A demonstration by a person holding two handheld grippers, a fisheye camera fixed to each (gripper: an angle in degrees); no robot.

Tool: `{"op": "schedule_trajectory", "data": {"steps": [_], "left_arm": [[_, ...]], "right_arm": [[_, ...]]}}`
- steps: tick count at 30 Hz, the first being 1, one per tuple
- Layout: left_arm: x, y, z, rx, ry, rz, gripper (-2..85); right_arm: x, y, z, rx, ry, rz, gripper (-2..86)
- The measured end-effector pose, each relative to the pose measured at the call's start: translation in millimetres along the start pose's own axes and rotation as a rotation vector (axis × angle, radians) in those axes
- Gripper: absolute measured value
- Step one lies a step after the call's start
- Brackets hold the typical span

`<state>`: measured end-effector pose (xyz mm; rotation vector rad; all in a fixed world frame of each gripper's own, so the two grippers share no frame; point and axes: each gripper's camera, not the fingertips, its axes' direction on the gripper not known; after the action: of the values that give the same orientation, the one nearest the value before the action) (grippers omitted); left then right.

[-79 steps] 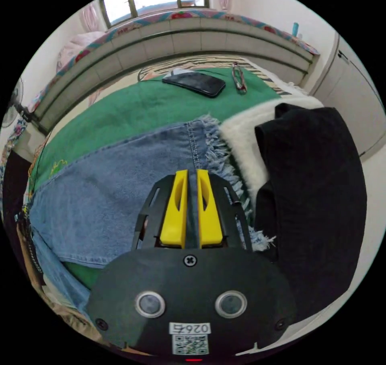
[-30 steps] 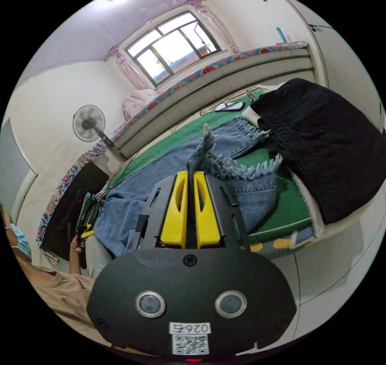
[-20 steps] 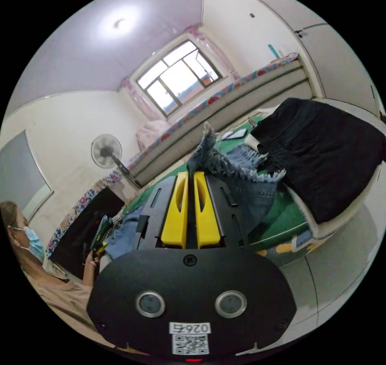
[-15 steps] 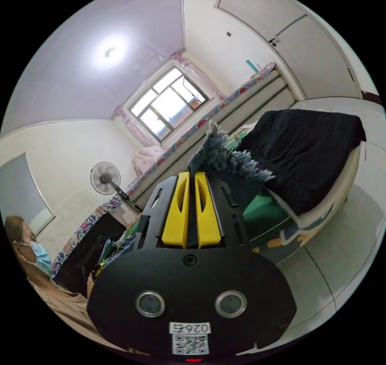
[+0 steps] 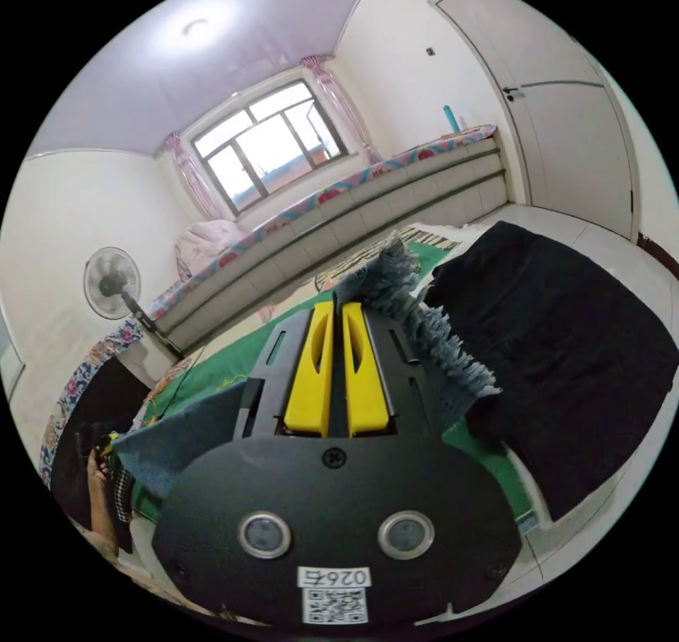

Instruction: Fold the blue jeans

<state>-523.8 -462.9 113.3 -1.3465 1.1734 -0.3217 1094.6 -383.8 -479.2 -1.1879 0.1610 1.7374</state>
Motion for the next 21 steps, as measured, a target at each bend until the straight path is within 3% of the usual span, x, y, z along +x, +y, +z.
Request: {"op": "schedule_trajectory", "data": {"steps": [4, 9, 14, 18, 21], "left_arm": [[-3.0, -66.2, 99.6, -0.157, -0.205, -0.009, 3.7], [-35.1, -100.9, 192.9, -0.342, -0.195, -0.131, 6.6], [-8.5, -81.2, 191.4, -0.255, -0.205, -0.005, 7.1], [36.4, -35.7, 170.9, -0.102, -0.256, 0.194, 1.2], [81.5, -19.4, 195.2, -0.093, -0.370, 0.466, 7.8]], "right_arm": [[-19.3, -29.5, 112.8, -0.136, 0.103, 0.002, -0.9], [-29.1, -45.9, 237.0, -0.428, 0.181, 0.015, 6.4], [-46.6, -25.4, 255.2, -0.411, 0.118, -0.081, 6.8], [-62.6, 9.6, 248.9, -0.414, 0.074, -0.207, 4.9], [-90.0, 28.6, 255.6, -0.391, 0.059, -0.364, 5.6]]}}
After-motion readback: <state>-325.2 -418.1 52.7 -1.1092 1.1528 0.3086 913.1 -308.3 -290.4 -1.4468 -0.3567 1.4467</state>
